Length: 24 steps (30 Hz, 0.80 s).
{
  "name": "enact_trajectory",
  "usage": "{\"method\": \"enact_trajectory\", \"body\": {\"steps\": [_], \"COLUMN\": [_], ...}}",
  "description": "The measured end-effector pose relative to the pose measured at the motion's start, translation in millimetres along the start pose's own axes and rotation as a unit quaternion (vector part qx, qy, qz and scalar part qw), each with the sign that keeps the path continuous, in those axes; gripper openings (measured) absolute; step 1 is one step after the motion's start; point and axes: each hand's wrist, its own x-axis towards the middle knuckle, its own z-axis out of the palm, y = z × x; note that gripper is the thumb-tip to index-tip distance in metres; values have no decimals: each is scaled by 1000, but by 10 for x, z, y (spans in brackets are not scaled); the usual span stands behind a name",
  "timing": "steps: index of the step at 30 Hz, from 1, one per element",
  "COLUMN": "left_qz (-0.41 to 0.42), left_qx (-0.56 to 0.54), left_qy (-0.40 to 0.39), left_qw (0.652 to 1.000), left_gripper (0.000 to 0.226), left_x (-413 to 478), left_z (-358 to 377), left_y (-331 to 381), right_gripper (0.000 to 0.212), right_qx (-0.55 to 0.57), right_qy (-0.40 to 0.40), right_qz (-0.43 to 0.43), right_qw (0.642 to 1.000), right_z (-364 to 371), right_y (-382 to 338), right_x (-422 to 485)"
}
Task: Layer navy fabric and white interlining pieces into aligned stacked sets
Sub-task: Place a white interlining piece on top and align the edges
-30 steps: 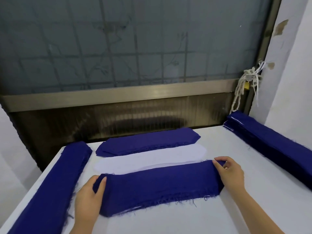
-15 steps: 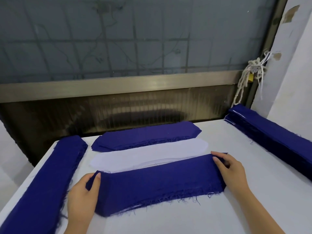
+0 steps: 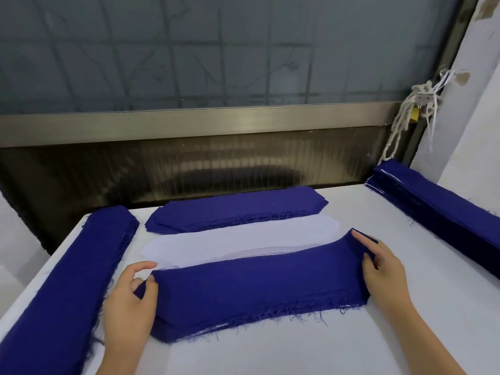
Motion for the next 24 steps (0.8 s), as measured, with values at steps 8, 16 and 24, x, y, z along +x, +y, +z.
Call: {"method": "enact_trajectory", "body": {"steps": [8, 16, 24], "left_qz": [-4, -21, 25], "left_qx": [39, 29, 151], "left_qy": [-17, -7, 37], "left_qw": [999, 999, 988], "left_gripper": [25, 33, 32], "left_x": [-4, -16, 9], "left_z": [-9, -6, -21], "left_y": [-15, -17, 90], "right_gripper": [60, 57, 44], "right_qx": [-74, -100, -168], "right_qy": [1, 1, 74], "right_qz": [23, 38, 62], "right_qw": [997, 994, 981], "right_z": [65, 69, 81], "right_y": [40, 12, -63], "right_x": [31, 37, 25]}}
